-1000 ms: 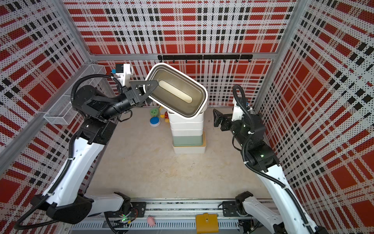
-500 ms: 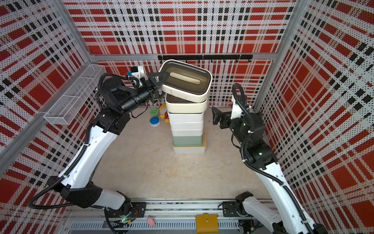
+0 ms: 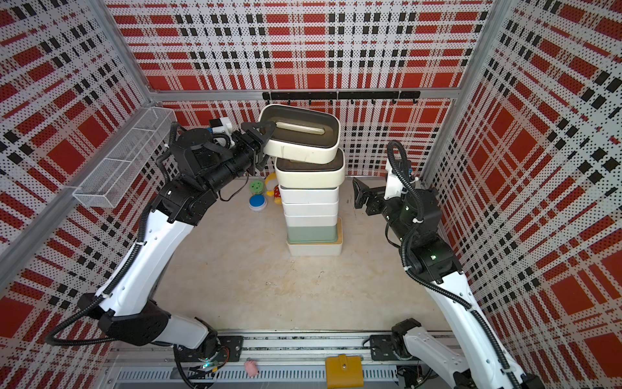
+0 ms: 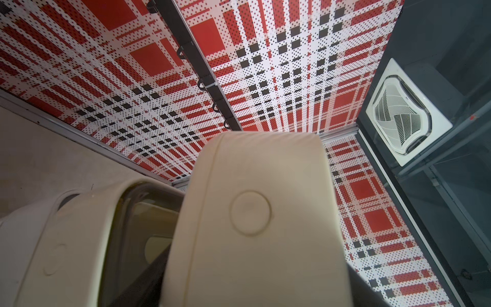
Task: Stack the tissue boxes
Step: Place the tissue box at the tissue box.
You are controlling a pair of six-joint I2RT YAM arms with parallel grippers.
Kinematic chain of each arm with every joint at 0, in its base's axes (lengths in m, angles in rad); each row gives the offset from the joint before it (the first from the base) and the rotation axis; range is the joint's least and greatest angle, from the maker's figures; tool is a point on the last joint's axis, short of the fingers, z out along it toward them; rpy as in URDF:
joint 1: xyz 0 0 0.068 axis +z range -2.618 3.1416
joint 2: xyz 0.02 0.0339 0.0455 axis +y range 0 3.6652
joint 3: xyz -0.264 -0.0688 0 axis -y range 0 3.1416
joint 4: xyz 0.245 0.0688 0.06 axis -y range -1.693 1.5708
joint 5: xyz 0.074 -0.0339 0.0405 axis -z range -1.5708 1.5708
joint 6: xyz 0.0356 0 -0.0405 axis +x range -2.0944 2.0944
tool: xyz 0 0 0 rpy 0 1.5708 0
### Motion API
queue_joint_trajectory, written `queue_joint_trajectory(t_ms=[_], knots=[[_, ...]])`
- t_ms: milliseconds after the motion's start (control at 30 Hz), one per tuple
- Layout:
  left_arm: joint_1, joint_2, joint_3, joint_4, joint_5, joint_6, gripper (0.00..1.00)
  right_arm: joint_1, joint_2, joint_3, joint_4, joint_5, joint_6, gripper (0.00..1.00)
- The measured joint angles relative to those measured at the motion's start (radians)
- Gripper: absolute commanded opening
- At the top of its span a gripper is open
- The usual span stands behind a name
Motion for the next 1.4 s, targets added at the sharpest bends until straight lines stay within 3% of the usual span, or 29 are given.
queue_joint_trajectory(t_ms=[100,533,800,1400], knots=[[0.000,0.018,0.031,-0.027,-0.006,0.000,0.65,-0.001,-0.008,0.000,0.000,0.000,0.000,1.00],[0.023,0.050,0.065,-0.106,0.011,-0.005,0.67,-0.002,-0.010,-0.011,0.000,-0.014,0.002,1.00],[0.058,0.049,0.024,-0.095,0.042,-0.040,0.78,-0.003,-0.009,-0.011,0.000,-0.020,0.008,1.00],[0.084,0.047,-0.001,-0.090,0.081,-0.027,0.91,-0.003,-0.002,-0.012,0.001,-0.037,0.035,1.00]])
